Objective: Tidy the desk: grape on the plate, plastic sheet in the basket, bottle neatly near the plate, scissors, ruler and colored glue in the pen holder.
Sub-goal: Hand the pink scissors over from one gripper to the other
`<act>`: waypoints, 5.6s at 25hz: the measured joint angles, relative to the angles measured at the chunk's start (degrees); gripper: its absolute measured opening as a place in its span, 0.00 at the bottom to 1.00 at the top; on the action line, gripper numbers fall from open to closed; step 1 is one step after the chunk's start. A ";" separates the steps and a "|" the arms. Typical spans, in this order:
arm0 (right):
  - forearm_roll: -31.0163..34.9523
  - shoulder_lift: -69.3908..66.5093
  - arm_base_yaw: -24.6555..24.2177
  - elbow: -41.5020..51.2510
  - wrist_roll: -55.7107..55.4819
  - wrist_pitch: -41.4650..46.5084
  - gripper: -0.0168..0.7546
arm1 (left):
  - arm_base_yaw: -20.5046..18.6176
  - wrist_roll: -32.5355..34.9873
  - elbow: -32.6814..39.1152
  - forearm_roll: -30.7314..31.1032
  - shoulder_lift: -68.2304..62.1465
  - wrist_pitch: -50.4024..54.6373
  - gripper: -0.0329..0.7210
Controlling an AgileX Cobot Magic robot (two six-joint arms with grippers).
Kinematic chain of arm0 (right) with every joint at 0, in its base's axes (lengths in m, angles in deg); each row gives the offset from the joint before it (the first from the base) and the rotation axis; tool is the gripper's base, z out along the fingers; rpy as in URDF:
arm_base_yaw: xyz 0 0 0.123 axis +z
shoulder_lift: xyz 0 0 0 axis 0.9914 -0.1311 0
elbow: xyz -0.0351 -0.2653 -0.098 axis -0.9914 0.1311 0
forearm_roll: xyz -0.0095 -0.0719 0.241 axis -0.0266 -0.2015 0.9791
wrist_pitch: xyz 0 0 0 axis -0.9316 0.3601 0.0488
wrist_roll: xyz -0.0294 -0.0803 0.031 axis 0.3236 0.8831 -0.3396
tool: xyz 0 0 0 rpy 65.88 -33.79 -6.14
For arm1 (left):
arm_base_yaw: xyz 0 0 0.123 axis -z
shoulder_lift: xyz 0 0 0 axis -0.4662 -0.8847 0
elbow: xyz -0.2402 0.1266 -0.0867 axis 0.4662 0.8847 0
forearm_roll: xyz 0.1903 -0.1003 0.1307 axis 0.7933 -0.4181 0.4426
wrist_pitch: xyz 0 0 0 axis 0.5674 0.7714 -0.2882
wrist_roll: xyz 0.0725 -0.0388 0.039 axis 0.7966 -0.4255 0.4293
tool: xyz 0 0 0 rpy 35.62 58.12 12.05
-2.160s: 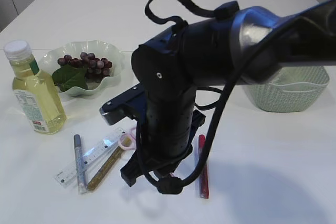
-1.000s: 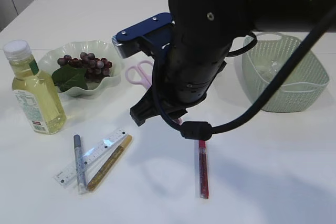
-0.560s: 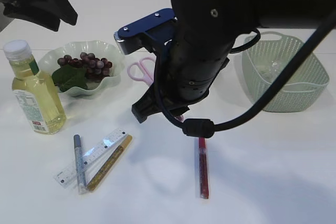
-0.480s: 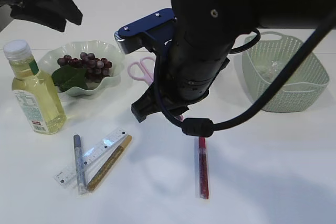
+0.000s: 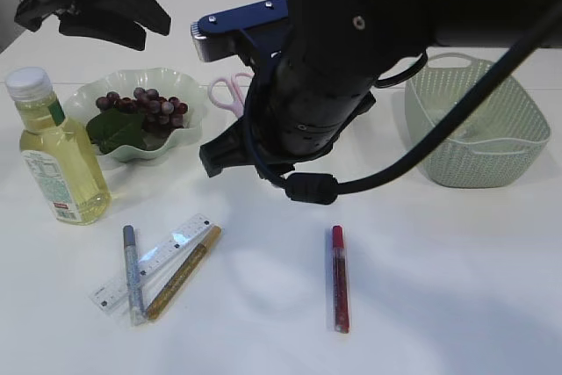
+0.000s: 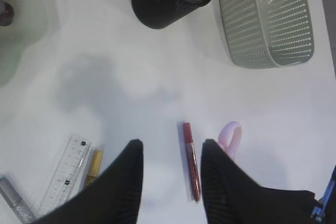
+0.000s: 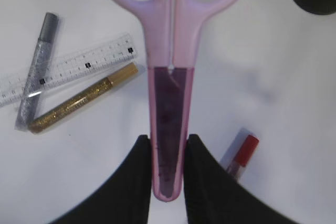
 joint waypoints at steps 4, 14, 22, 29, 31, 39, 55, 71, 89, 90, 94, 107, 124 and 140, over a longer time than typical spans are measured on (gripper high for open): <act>-0.24 0.00 -0.76 -0.23 -2.57 -2.04 0.22 | 0.00 1.91 0.00 -3.40 0.00 -0.98 0.46; -0.35 0.00 -1.33 -0.46 -5.23 -5.07 0.22 | 0.00 6.46 0.00 -7.57 -0.09 -1.49 0.53; -0.35 0.00 -1.43 -1.53 -5.91 -5.43 0.22 | 0.00 8.95 0.00 -10.03 -1.23 -2.02 0.61; 0.04 0.00 -1.43 -2.65 -5.90 -5.78 0.22 | 0.00 12.71 0.10 -16.17 -1.80 -1.38 0.62; 0.32 0.00 -1.43 -3.11 -5.90 -5.78 0.22 | 0.00 13.80 0.10 -17.32 -2.57 -1.01 0.62; 0.57 0.00 -1.43 -4.02 -5.90 -5.78 0.22 | 0.19 16.40 0.22 -20.11 -3.72 -0.98 0.62; 1.64 0.00 -1.43 -4.78 -6.04 -5.81 0.22 | 3.11 18.88 0.22 -21.61 -6.91 -3.91 0.60; 2.44 0.00 -1.43 -5.16 -6.42 -7.08 0.22 | 3.11 20.74 0.22 -23.07 -6.99 -4.01 0.44; 3.27 0.00 -1.43 -6.53 -6.51 -7.07 0.22 | 3.11 20.84 0.22 -23.20 -6.99 -4.56 0.13; 3.30 0.00 -1.43 -6.53 -6.51 -7.07 0.22 | 3.11 20.84 0.22 -23.20 -6.99 -4.59 0.12; 3.49 0.00 -1.43 -6.63 -6.84 -7.07 0.22 | 3.11 20.94 0.22 -23.20 -6.99 -4.71 0.10; 3.49 0.00 -1.46 -6.63 -6.97 -7.07 0.22 | 3.11 20.94 0.22 -23.20 -6.99 -4.81 0.09; 3.49 0.00 -1.46 -6.63 -6.97 -7.07 0.26 | 3.11 20.94 0.22 -23.20 -6.99 -4.84 0.09; 3.51 0.00 -1.46 -6.63 -6.63 -6.65 0.33 | 3.11 20.94 0.22 -23.20 -6.99 -5.67 0.09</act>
